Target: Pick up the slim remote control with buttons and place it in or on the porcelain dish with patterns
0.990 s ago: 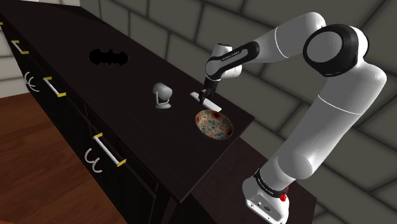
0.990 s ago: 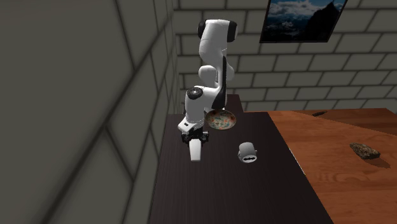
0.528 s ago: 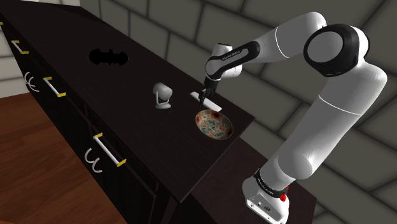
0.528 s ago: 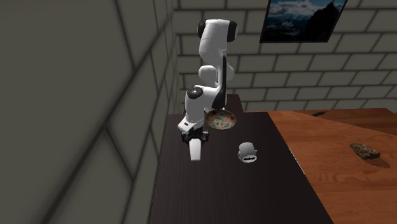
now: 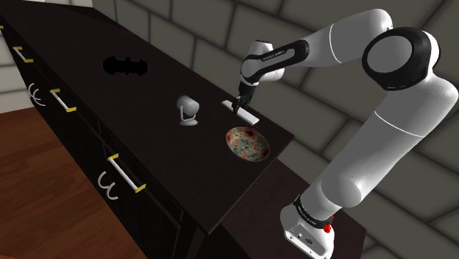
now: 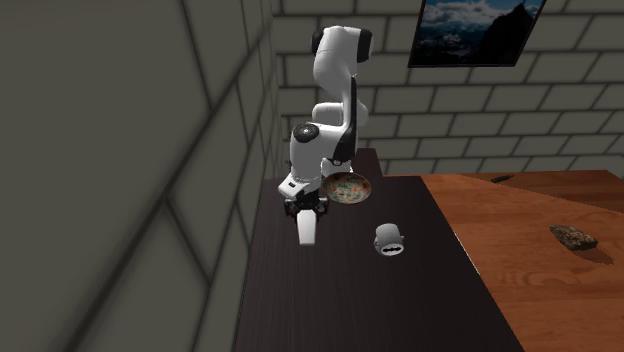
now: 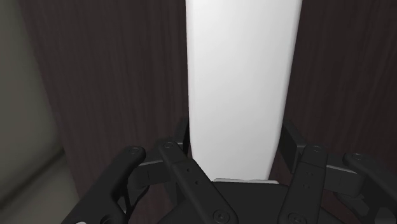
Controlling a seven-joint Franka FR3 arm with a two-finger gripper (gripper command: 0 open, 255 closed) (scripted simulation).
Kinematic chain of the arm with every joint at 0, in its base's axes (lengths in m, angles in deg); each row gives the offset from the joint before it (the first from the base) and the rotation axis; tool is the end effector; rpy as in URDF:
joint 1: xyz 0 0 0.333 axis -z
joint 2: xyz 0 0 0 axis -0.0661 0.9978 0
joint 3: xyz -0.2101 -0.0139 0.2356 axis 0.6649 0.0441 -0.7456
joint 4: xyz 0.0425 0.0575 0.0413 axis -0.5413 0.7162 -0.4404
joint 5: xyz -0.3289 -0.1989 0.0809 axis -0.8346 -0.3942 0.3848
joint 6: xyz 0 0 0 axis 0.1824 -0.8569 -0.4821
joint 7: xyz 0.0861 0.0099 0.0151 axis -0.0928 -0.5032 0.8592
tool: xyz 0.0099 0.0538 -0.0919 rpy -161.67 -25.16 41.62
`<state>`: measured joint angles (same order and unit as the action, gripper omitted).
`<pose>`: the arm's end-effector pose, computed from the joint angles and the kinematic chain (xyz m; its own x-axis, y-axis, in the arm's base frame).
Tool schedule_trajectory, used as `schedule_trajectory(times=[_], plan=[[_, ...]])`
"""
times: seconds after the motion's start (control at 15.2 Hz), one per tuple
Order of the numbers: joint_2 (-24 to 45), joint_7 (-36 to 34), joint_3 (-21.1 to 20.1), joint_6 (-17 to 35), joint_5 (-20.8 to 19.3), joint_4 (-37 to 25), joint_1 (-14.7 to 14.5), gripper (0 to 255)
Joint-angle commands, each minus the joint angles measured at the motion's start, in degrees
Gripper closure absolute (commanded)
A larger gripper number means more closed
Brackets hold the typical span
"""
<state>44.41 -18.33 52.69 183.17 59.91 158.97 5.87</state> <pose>0.5144 -0.1223 0.3493 0.9962 0.0866 -0.0076 0.0866 -0.9962 0.0080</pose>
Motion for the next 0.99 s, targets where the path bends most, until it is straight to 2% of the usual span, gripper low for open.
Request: schedule_trajectory(times=[0.0,0.86,0.92], plan=[[-0.97,-0.18,0.0,-1.71,-0.24,-0.76,-0.04,255],[-5.6,-0.85,-0.12,-11.49,-1.23,-5.99,-0.14,255],[-7.63,-1.82,-0.53,-11.2,-1.64,-3.69,-0.46,255]])
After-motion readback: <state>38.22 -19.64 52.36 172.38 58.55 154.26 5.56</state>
